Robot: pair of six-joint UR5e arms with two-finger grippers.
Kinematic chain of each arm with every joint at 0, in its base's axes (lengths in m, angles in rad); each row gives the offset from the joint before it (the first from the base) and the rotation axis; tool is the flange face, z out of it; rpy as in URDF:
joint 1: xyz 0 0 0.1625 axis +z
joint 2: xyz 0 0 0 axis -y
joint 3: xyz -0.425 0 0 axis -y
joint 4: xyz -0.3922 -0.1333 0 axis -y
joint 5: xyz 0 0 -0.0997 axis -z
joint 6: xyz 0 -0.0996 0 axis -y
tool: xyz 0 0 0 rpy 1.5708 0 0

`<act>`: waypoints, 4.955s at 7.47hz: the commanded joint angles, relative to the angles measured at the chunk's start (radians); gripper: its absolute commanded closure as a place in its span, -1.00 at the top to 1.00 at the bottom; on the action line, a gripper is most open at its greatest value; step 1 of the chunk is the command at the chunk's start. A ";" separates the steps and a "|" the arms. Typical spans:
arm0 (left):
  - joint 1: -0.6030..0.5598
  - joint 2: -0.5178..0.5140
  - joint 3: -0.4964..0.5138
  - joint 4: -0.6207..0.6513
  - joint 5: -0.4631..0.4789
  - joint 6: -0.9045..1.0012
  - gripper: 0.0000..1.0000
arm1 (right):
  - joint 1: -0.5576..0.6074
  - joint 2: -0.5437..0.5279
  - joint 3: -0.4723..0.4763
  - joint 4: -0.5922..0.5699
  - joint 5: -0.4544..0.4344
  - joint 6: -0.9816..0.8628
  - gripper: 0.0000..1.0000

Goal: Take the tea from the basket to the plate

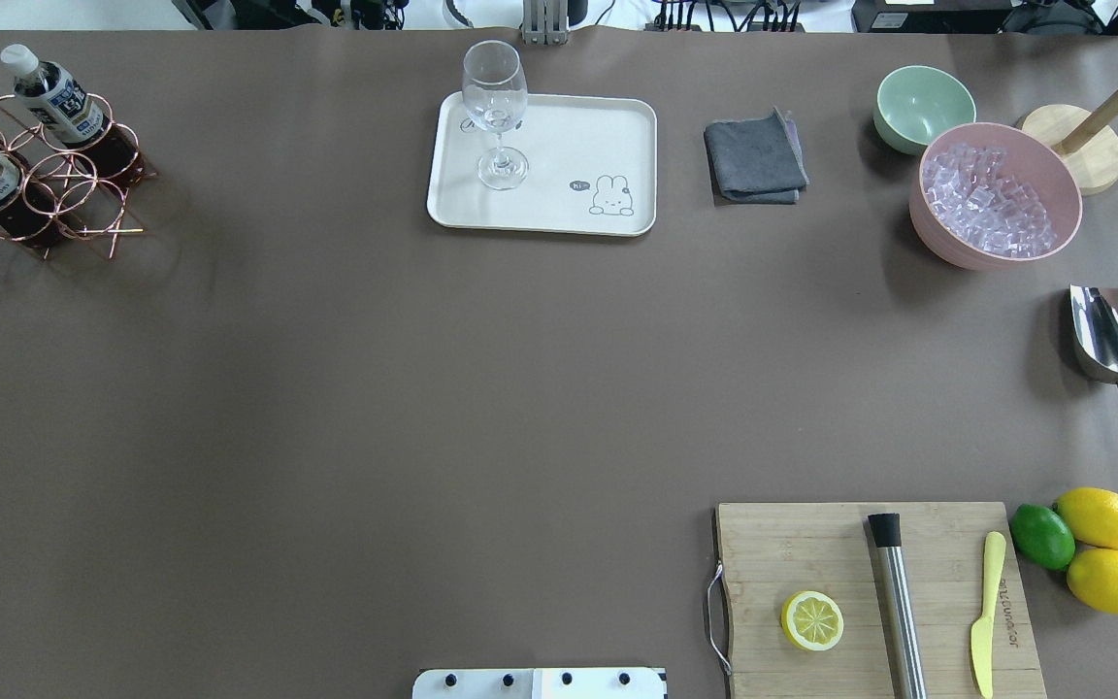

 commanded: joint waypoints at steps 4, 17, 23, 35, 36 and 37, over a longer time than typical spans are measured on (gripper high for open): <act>0.113 -0.149 0.257 -0.132 -0.009 0.500 0.90 | 0.000 0.001 0.020 0.000 -0.003 -0.005 1.00; 0.207 -0.195 0.334 -0.190 -0.051 0.502 -1.00 | -0.253 0.127 0.271 0.011 0.029 0.058 1.00; 0.187 -0.187 0.078 -0.135 -0.115 0.464 -1.00 | -0.324 0.192 0.282 0.009 0.053 0.095 1.00; 0.846 -0.434 -0.277 -0.143 0.136 -0.387 -1.00 | -0.695 0.173 0.294 0.987 -0.188 0.789 1.00; 0.904 -0.469 -0.269 -0.141 0.168 -0.424 -1.00 | -0.747 0.178 0.290 1.088 -0.275 0.785 1.00; 0.947 -0.494 -0.267 -0.138 0.188 -0.461 -1.00 | -0.815 0.185 0.285 1.121 -0.372 0.747 1.00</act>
